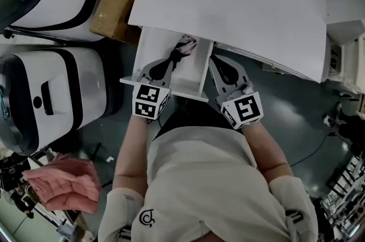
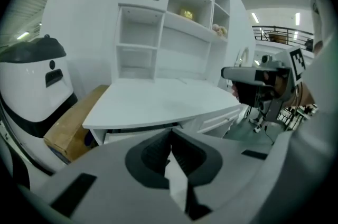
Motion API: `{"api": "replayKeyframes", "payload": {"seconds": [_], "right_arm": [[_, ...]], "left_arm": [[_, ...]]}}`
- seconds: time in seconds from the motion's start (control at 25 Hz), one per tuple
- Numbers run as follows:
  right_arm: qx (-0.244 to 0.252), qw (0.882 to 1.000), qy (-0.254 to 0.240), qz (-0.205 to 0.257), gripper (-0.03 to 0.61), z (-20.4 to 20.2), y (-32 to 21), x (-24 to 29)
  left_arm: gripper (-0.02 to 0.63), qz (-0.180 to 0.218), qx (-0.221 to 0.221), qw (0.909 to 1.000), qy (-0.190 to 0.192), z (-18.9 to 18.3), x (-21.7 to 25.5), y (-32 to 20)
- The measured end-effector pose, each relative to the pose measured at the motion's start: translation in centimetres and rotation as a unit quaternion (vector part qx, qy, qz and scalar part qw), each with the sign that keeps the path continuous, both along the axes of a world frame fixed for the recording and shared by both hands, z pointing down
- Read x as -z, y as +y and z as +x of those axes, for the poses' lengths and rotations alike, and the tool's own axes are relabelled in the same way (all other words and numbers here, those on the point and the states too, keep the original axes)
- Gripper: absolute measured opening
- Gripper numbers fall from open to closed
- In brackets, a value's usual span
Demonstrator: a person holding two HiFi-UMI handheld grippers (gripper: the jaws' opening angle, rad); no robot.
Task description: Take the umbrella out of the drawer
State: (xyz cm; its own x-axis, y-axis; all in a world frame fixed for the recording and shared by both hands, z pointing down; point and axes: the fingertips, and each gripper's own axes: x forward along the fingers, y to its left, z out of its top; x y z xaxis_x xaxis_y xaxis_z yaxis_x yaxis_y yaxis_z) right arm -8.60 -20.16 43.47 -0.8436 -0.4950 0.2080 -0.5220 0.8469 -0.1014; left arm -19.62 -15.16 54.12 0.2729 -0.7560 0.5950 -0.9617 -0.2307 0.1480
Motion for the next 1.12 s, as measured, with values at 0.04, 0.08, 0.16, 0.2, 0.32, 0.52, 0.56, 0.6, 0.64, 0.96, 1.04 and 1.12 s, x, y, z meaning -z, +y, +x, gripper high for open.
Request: {"api": "replayKeyframes", "payload": {"seconds": [0.04, 0.08, 0.16, 0.2, 0.32, 0.52, 0.56, 0.6, 0.64, 0.96, 1.04, 1.12], "right_arm": [[0.003, 1.0, -0.001, 0.0, 0.006, -0.1, -0.5, -0.2], [0.004, 1.0, -0.001, 0.001, 0.006, -0.2, -0.9, -0.4], [0.001, 1.0, -0.002, 0.0, 0.006, -0.3, -1.8, -0.9], [-0.002, 1.0, -0.004, -0.002, 0.006, -0.4, -2.2, -1.1], [-0.016, 1.0, -0.007, -0.01, 0.006, -0.4, -3.2, -1.8], [-0.052, 0.998, 0.005, -0.025, 0.006, -0.1, -4.2, -3.1], [-0.061, 0.998, 0.007, -0.03, 0.006, 0.1, -4.3, -3.3], [-0.068, 0.997, 0.008, -0.034, 0.006, 0.2, -4.3, -3.6], [-0.075, 0.996, 0.01, -0.038, 0.006, 0.3, -4.2, -3.9], [-0.114, 0.992, 0.022, -0.052, 0.006, 1.6, -4.4, -5.9], [-0.126, 0.99, 0.021, -0.054, 0.006, 2.1, -4.7, -6.3], [-0.135, 0.989, 0.021, -0.056, 0.006, 2.4, -4.9, -6.7]], "left_arm": [[0.014, -0.013, -0.01, 0.9998, -0.006, 0.0, -0.9, -0.6], [0.014, -0.025, -0.021, 0.9994, -0.011, 0.1, -1.9, -1.2], [0.031, -0.044, -0.042, 0.998, -0.018, 0.4, -3.6, -2.3], [0.047, -0.053, -0.053, 0.997, -0.019, 0.5, -4.5, -2.7], [0.126, -0.095, -0.082, 0.9919, -0.018, 0.8, -7.8, -3.5], [0.26, -0.164, -0.124, 0.9786, -0.005, 1.5, -13.0, -3.7], [0.28, -0.179, -0.132, 0.975, -0.003, 1.6, -14.1, -3.3], [0.305, -0.193, -0.138, 0.9715, -0.003, 1.7, -15.2, -3.0], [0.325, -0.205, -0.143, 0.9681, -0.004, 1.7, -16.3, -2.8], [0.359, -0.269, -0.163, 0.9491, -0.026, 2.1, -23.2, -3.1], [0.362, -0.282, -0.159, 0.9454, -0.035, 1.8, -24.3, -3.3], [0.364, -0.299, -0.16, 0.9397, -0.047, 1.4, -25.3, -3.4]]}}
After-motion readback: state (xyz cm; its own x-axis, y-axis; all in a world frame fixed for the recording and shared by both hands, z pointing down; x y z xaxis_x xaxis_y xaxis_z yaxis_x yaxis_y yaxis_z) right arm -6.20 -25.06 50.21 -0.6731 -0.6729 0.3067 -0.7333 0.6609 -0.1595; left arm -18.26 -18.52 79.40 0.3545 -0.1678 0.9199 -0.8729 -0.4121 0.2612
